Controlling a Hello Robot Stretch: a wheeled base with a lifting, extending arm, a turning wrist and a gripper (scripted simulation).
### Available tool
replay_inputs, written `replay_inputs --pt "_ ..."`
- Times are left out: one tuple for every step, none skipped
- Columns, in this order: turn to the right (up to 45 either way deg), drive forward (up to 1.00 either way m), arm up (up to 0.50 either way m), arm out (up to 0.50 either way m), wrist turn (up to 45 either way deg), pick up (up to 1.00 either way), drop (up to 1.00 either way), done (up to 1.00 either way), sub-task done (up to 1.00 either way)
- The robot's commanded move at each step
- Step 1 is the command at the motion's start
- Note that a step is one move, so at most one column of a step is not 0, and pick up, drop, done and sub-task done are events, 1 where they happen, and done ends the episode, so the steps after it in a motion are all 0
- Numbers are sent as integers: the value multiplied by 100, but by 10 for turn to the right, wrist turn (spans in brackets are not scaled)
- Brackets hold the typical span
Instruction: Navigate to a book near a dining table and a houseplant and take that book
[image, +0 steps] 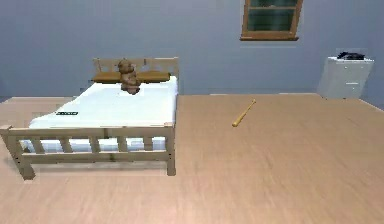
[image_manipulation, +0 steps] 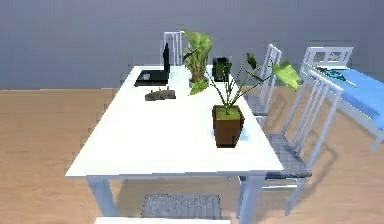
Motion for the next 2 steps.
replay_inputs --pt "120 0 0 0 0 0 0 0 0" --pt "0 25 0 0 0 0 0 0 0"
